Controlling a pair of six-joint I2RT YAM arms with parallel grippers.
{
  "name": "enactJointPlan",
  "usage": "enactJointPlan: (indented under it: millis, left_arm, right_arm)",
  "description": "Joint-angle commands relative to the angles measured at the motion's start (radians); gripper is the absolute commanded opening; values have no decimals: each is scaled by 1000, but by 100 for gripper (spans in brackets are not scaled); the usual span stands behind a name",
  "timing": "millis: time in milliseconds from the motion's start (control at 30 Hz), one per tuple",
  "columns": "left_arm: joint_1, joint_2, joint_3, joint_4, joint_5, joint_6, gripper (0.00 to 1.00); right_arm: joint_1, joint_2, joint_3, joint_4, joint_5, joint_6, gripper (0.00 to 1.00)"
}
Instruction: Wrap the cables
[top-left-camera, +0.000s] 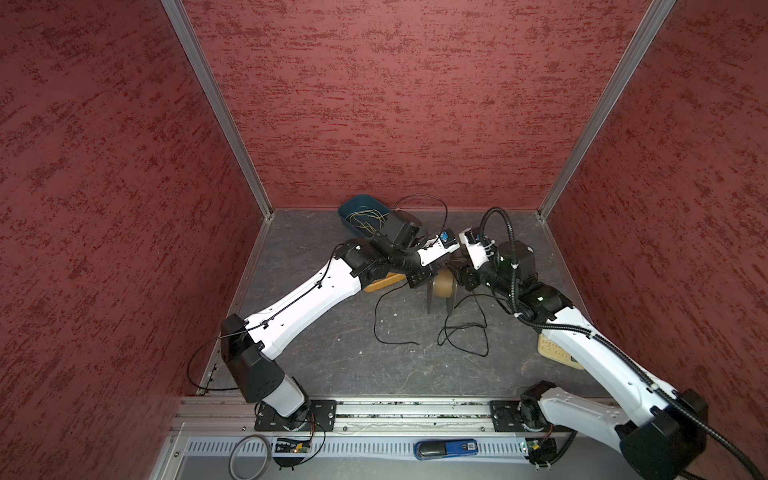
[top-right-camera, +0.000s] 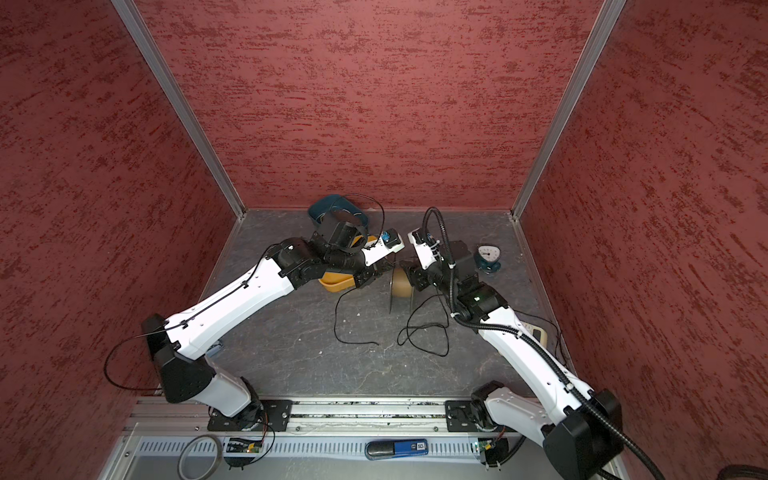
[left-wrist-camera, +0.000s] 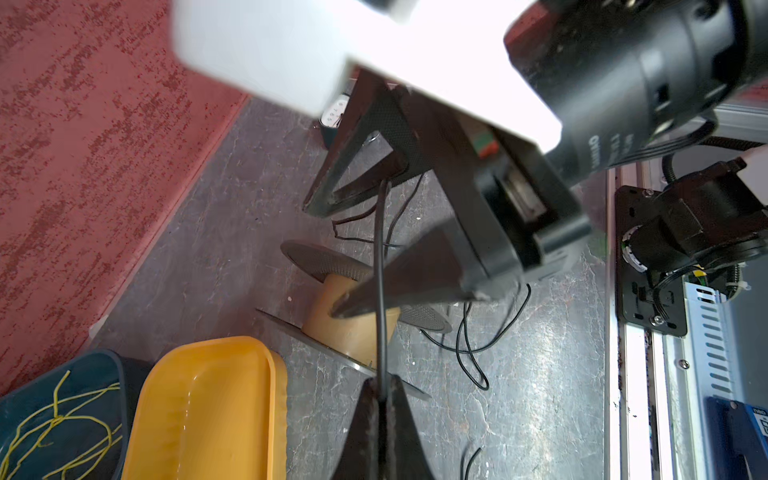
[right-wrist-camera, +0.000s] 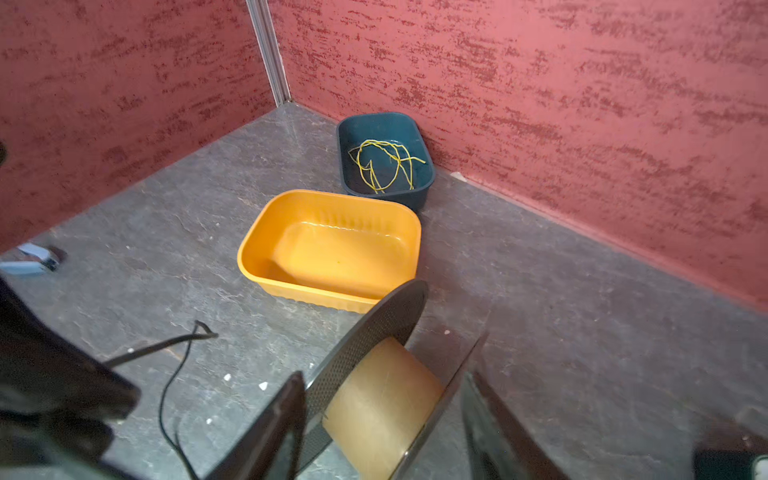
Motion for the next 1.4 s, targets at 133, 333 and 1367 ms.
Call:
enactJointPlan:
  millis: [133, 333, 1367]
  left_arm:
    - [46, -24, -71, 53, 53, -26, 32]
    - [129, -109, -277, 234, 151, -105, 67]
    - [252, -123, -732, 832, 24, -330, 73]
  right_arm:
    - [7, -36, -1, 90, 10, -27, 1]
    - [5, -55, -4, 109, -6, 20, 0]
    - [-77, -106, 25, 100, -141, 185, 0]
